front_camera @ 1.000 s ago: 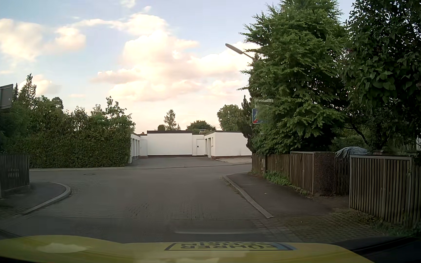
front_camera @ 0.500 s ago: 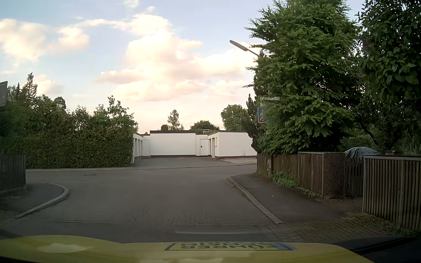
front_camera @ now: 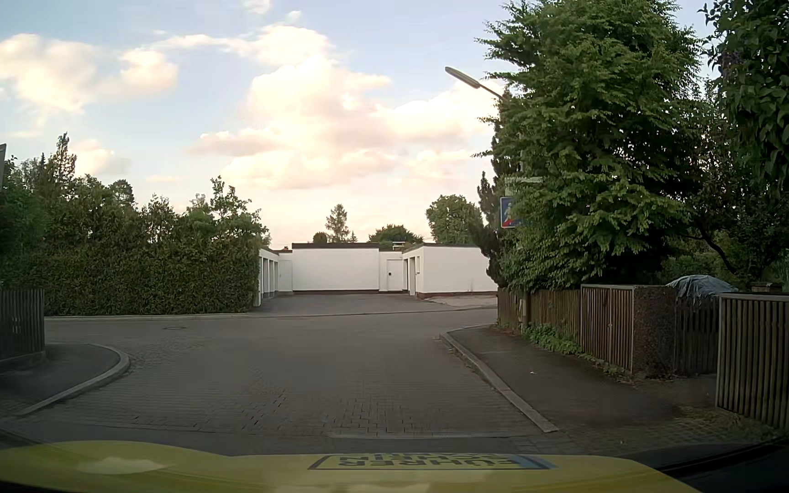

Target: Follow the waypoints while adhering to traffic rules and regulations

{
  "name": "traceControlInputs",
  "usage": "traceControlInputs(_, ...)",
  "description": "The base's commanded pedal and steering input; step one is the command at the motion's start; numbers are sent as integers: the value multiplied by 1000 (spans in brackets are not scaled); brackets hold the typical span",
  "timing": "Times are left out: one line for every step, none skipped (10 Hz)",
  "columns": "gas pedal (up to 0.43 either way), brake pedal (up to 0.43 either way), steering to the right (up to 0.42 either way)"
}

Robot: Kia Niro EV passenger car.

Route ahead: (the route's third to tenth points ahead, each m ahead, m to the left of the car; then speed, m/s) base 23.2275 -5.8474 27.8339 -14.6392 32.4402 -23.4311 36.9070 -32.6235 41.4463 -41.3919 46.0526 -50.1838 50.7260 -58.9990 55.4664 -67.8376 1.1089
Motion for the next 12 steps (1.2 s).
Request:
traceControlInputs(0, 55, -195)
traceControlInputs(0, 85, -194)
traceControlInputs(0, 110, -194)
traceControlInputs(0, 128, -194)
traceControlInputs(0, 146, -192)
traceControlInputs(0, 152, -182)
traceControlInputs(0, 165, -167)
traceControlInputs(0, 177, -155)
traceControlInputs(0, 177, -146)
traceControlInputs(0, 183, -135)
traceControlInputs(0, 189, -128)
traceControlInputs(0, 189, -121)
